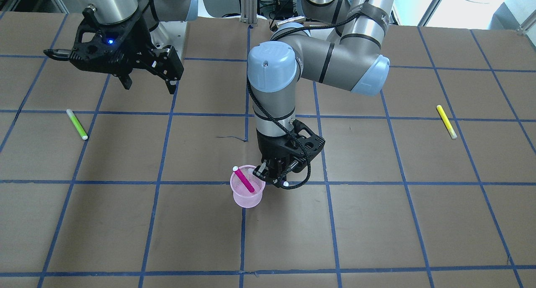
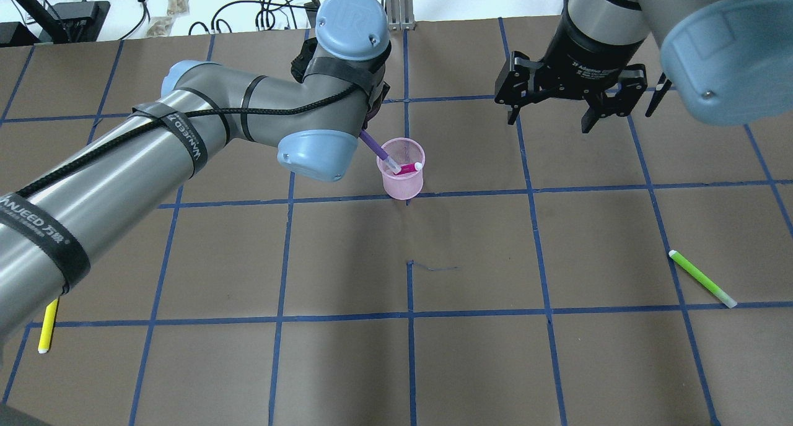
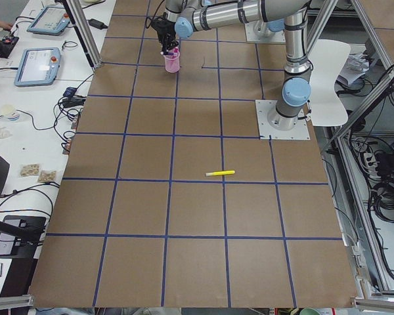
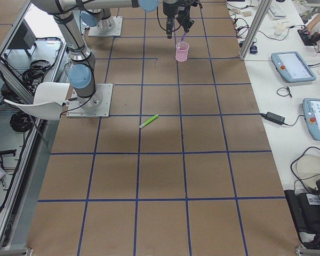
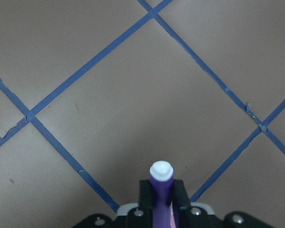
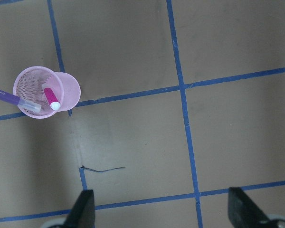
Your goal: Insert purple and pink pens into pink cup
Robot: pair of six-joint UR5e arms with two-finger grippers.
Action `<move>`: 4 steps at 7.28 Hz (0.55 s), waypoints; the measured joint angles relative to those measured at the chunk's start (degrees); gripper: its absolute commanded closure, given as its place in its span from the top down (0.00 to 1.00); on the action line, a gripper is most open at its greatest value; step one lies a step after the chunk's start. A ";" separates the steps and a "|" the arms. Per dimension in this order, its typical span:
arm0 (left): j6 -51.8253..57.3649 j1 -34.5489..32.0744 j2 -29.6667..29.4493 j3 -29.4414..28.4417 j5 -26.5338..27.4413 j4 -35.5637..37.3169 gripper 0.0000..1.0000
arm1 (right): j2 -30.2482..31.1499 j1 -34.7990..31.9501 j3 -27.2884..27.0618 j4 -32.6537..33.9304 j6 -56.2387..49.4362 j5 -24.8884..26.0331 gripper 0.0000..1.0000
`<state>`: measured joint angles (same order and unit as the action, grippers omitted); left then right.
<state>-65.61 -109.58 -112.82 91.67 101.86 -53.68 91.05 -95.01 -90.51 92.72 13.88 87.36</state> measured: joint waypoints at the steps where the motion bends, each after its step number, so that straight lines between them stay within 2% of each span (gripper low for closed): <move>1: -0.02 -0.46 -0.23 0.00 0.52 0.04 0.00 | 0.00 0.00 -0.01 0.00 0.00 0.00 1.00; 4: -0.09 -1.53 -1.03 0.00 2.35 1.82 0.00 | 0.00 0.00 -0.02 0.00 0.00 0.00 1.00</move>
<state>-65.69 -111.11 -113.85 91.67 104.21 -51.87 91.06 -95.01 -90.53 92.73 13.89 87.36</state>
